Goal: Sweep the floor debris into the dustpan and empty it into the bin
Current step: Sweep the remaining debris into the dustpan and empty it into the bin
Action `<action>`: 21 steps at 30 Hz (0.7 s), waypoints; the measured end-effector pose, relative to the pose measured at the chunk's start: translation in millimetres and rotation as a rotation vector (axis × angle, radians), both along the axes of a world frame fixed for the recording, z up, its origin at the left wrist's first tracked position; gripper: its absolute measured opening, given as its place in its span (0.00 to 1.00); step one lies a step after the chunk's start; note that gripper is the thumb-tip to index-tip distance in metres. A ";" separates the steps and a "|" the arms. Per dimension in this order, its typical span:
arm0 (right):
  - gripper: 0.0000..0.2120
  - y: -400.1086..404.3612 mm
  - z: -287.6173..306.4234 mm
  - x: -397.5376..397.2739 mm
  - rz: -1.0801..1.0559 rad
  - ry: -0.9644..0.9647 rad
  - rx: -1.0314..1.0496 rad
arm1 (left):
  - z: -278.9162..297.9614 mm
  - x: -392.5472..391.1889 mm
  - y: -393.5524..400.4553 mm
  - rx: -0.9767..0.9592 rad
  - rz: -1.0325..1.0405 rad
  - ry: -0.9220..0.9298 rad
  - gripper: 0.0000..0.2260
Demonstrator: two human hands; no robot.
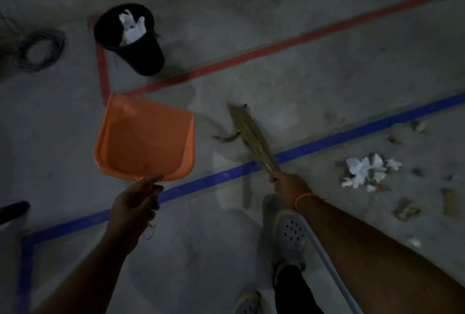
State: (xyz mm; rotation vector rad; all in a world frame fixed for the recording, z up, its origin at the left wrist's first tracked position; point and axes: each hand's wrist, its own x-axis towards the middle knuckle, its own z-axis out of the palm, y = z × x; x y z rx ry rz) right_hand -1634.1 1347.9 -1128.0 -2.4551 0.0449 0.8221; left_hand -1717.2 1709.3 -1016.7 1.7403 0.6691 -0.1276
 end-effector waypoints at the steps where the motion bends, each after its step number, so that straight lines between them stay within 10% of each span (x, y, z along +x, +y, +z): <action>1: 0.09 -18.3 2.3 -19.3 -0.032 0.006 -0.020 | -0.8 -12.0 -5.2 -0.009 -0.012 0.009 0.16; 21: 0.13 -336.1 50.9 -367.4 -0.452 -0.145 -0.098 | 2.7 -162.2 -253.8 -0.068 -0.376 0.091 0.14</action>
